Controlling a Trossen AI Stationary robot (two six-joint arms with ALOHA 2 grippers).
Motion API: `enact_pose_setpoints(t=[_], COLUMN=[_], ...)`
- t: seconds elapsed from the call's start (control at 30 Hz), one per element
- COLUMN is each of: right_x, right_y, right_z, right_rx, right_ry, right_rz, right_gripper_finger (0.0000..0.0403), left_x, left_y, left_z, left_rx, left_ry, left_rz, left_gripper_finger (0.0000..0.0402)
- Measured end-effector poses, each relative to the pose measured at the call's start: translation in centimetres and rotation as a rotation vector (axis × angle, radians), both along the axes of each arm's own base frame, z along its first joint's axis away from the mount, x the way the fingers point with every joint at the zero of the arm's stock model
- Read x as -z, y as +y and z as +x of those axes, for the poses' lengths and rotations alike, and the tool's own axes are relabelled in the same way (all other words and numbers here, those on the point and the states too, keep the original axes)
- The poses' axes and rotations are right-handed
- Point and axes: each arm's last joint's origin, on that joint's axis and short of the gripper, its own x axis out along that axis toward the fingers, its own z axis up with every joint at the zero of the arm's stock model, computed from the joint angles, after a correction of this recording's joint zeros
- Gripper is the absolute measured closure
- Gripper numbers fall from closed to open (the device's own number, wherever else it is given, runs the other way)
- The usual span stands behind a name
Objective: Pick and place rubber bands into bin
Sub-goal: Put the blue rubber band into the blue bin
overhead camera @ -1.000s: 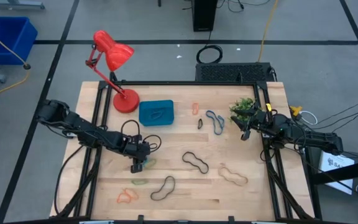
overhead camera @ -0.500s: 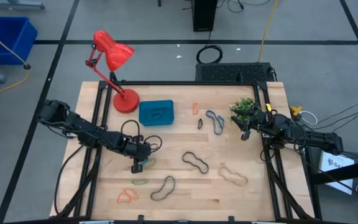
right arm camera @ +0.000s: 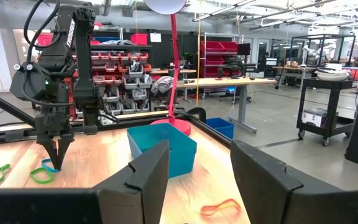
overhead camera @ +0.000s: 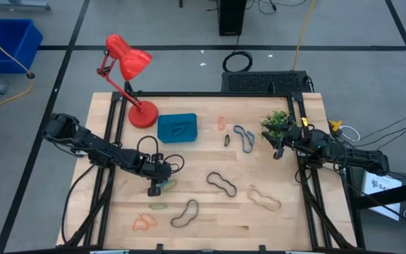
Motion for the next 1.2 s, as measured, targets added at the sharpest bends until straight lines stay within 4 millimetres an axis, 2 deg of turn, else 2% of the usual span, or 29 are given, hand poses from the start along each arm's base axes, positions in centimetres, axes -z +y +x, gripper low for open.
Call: enact_pose_setpoints(t=[0.4, 0.57, 0.73, 1.0, 1.13, 1.2], right_x=[0.0, 0.0, 0.0, 0.0, 0.0, 0.0], right_y=[0.0, 0.0, 0.0, 0.0, 0.0, 0.0], right_z=[0.0, 0.0, 0.0, 0.0, 0.0, 0.0], right_rx=[0.001, 0.000, 0.000, 0.000, 0.000, 0.000], right_ry=[0.001, 0.001, 0.001, 0.002, 0.002, 0.002], right_rz=[-0.003, -0.003, -0.003, -0.003, -0.003, -0.003], right_gripper_finger=[0.0234, 0.0234, 0.0234, 0.0234, 0.0234, 0.0234], left_x=[-0.1, -1.2, -4.5, -9.8, -12.3, -13.5], left_y=[0.0, -0.1, -0.3, -0.4, -0.1, 0.2], left_z=[0.1, 0.4, 1.6, 3.2, 4.1, 4.4], left_rx=[0.021, 0.116, 0.172, 0.294, 0.180, 0.097], left_ry=[-0.022, -0.076, -0.222, -0.499, -0.662, -0.712], left_rz=[0.003, 0.060, 0.103, 0.317, 0.438, 0.446], left_gripper_finger=[0.0395, 0.0394, 0.0397, 0.0398, 0.0390, 0.0395])
